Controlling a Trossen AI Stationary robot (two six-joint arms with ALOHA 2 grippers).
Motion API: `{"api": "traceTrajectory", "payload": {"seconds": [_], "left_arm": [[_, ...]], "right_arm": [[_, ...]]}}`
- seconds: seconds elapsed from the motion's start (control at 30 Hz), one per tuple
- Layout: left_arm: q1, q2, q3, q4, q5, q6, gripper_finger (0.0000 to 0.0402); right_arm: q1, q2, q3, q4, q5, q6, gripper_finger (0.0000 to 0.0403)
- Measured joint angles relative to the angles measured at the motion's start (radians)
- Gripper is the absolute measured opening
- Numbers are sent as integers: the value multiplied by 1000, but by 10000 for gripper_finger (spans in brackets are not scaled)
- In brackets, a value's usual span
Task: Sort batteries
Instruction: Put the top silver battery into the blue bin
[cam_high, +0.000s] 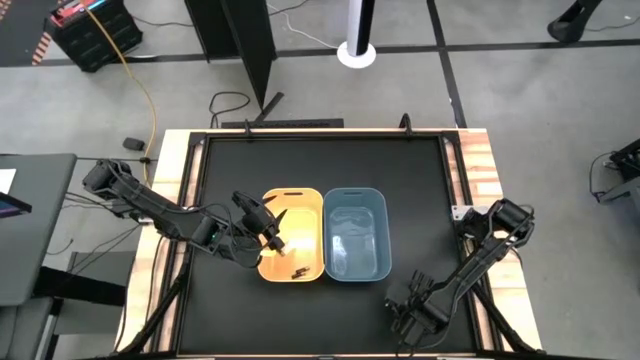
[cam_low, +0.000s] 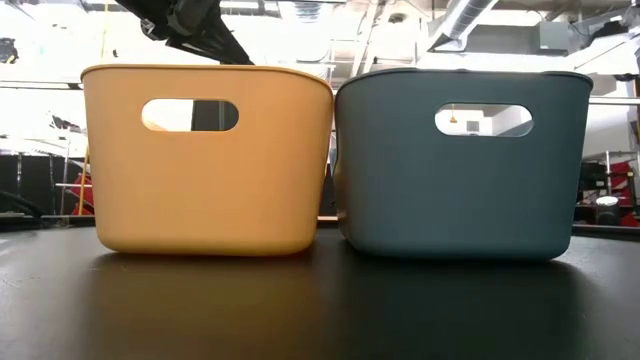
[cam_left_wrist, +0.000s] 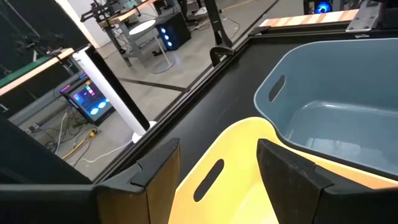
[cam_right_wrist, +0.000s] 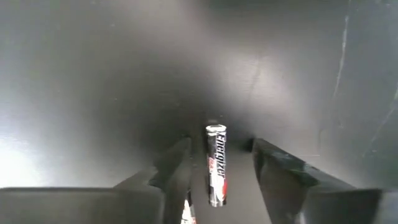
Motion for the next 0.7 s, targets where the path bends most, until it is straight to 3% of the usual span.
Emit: {"api": "traceTrajectory", "payload": {"seconds": [0.27, 0.7], "left_arm": [[0, 0, 0, 0, 0, 0, 207], [0, 0, 0, 0, 0, 0, 207]], "right_arm": [[-5, 1, -1, 9, -1, -11, 95], [-26, 0, -1, 44, -7, -55, 18]]}}
